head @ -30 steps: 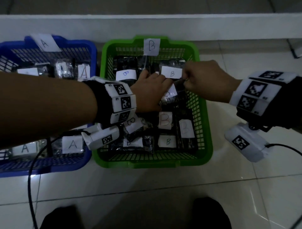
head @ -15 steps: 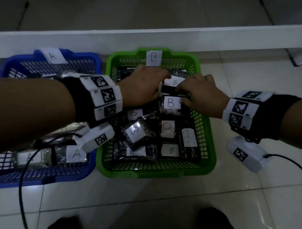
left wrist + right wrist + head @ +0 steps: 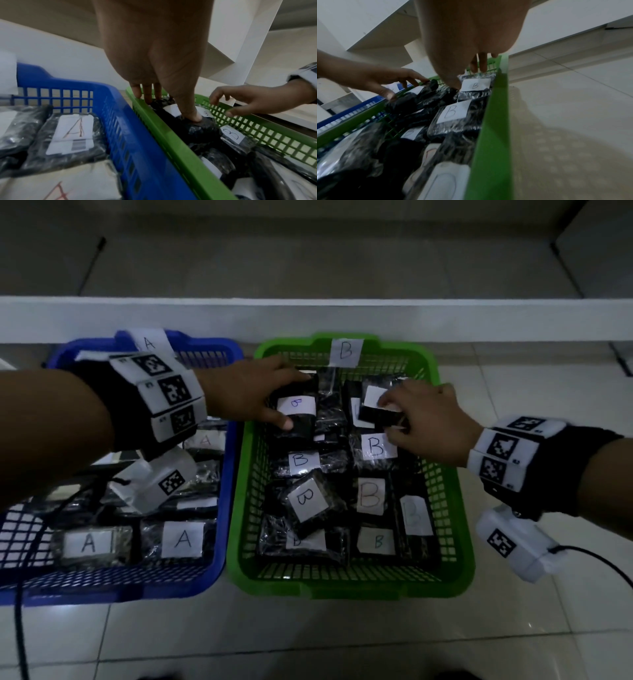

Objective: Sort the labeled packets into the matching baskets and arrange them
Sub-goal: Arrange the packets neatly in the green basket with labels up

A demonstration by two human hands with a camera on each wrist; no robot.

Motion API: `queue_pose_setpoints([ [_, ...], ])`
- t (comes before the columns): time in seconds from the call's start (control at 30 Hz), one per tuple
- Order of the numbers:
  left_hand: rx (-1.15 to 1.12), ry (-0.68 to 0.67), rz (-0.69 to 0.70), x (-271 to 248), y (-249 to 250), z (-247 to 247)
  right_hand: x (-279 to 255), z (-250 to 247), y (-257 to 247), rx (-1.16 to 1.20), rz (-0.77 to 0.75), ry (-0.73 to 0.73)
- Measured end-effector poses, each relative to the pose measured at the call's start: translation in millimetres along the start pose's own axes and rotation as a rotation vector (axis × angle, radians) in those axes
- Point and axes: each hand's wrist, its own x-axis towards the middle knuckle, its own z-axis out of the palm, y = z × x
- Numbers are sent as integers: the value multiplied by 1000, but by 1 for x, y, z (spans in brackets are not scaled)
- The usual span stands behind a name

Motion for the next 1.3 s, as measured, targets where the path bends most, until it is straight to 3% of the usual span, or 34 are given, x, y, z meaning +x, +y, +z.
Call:
queue_pose_setpoints([
  [0.1,-18,56,-4,1,1,5,16,-8,7,-57,89,134],
  [0.23,-13,86,-23,4,1,10,38,-11,11,-190,85,-31],
  [0.3,-25,88,-33,4,0,11,43,-11,10,-213,108,-38],
  [0.57,-51,85,-44,1,8,12,41,-45,6,289,157,29],
  [0.67,-84,60,-56,2,9,10,31,-57,-4,350,125,-207],
  [0.73,-98,59,-71,4,8,9,24,-53,-11,260,95,-378],
  [0.77,-109,58,-84,5,8,8,22,-48,-12,195,81,-394],
  [0.83,-136,56,-107,6,7,6,24,-40,-7,86,87,-321],
  [1.07,-255,-27,-152,7,10,-18,33,-62,29,2,329,203],
  [1.17,-394,-55,-216,6,8,-28,29,-60,30,32,357,281],
  [1.3,-603,-66,-284,4,0,-39,23,-49,27,40,326,236],
])
